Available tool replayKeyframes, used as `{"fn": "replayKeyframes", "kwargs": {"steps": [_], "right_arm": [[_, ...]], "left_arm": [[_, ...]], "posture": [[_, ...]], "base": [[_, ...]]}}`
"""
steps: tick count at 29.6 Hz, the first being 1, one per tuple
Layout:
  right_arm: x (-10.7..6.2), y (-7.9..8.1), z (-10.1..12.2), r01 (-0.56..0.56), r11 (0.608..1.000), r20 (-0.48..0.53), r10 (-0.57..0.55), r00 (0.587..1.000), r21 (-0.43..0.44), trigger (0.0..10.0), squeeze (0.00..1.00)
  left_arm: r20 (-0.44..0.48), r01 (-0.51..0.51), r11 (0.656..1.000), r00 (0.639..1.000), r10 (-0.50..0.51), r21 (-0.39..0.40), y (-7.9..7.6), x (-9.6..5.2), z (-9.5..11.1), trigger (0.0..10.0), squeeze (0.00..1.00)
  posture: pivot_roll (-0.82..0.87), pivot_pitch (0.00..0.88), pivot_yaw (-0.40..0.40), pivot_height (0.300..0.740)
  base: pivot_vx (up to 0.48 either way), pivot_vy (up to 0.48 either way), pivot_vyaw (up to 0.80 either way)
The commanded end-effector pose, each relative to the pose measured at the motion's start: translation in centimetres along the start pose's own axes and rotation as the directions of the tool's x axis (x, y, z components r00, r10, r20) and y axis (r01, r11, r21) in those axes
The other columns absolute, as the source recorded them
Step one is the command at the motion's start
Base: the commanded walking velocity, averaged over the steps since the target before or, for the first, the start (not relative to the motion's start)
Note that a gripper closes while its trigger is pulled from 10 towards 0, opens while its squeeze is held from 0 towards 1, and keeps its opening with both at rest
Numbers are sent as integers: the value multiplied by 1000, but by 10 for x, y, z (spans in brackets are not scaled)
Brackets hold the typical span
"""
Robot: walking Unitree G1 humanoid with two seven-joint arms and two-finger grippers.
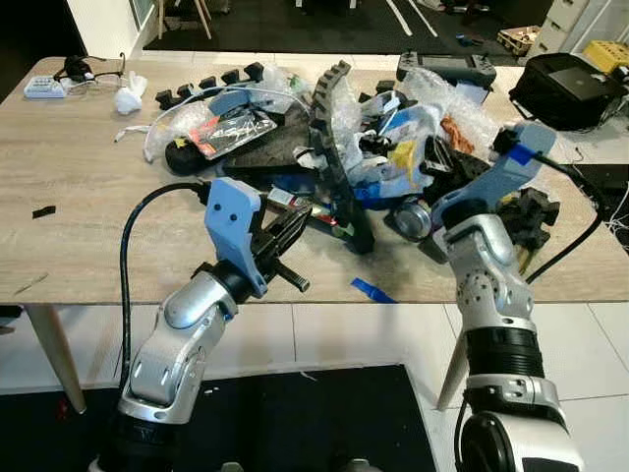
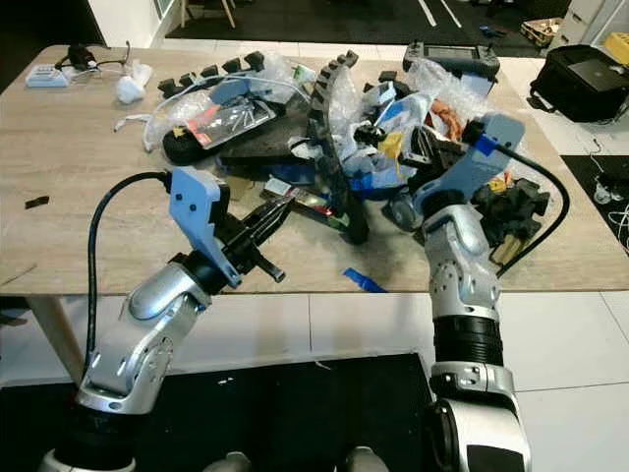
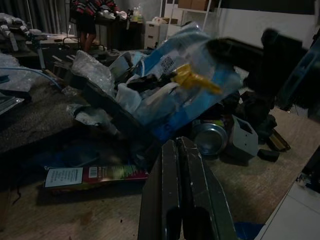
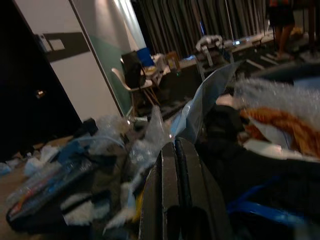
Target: Picking trash to rubbish bin
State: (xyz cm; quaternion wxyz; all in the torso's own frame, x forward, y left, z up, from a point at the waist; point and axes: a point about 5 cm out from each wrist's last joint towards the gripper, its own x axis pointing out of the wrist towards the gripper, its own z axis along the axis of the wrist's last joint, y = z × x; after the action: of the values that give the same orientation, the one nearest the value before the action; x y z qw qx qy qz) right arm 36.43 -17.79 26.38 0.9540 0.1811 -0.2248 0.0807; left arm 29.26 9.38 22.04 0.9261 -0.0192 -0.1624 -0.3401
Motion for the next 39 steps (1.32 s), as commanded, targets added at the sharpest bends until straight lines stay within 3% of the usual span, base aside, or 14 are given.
{"fn": "replayKeyframes", "kwargs": {"steps": [1,5,16,28,30,31,33,34,36,37,39], "right_arm": [[2,3,8,-11,1000,29,11,1000,-18,1255,0],[7,6,27,-3,997,114,12,993,-82,2000,0],[17,9,66,-3,994,259,31,965,-110,1882,0],[18,13,82,-16,992,311,55,949,-126,2431,0],[18,15,85,-26,992,324,65,944,-124,2353,0],[19,18,92,-43,992,352,82,932,-117,667,0],[20,26,105,-79,990,403,120,907,-116,824,0],[20,32,114,-110,987,430,151,890,-119,1373,0],[20,36,119,-129,984,445,170,879,-121,1098,0],[21,46,133,-174,977,485,213,848,-124,0,0],[21,49,137,-185,975,495,223,840,-124,0,0]], "left_arm": [[-6,5,1000,1000,-5,-10,-2,-1,-3,10000,0],[-1,-6,1000,1000,6,-13,0,0,-2,10000,0],[3,-9,1000,1000,9,-17,1,0,-2,10000,0],[4,-20,1000,1000,20,-15,2,0,-2,10000,0],[4,-19,1000,1000,19,-17,1,0,-2,10000,0],[3,-16,1000,1000,16,-18,1,0,-2,10000,0],[2,-14,1000,1000,14,-17,1,1,-2,10000,0],[2,-13,1000,1000,13,-17,1,1,-2,10000,0],[3,-14,1000,1000,14,-17,1,1,-2,10000,0],[4,-14,1000,1000,14,-18,1,1,-2,10000,0],[4,-14,1000,1000,14,-18,1,1,-2,10000,0]], "posture": [[10,197,-32,740],[11,198,-32,740],[7,197,-30,740],[8,199,-31,740],[8,199,-31,740],[7,198,-27,740],[7,198,-27,740],[6,199,-26,740],[6,199,-26,740],[5,199,-26,740],[5,199,-26,740]], "base": [[0,0,0],[0,0,0],[0,0,0],[0,0,0],[0,0,0],[0,0,0],[0,0,0],[0,0,0],[0,0,0],[0,0,0],[0,0,0]]}}
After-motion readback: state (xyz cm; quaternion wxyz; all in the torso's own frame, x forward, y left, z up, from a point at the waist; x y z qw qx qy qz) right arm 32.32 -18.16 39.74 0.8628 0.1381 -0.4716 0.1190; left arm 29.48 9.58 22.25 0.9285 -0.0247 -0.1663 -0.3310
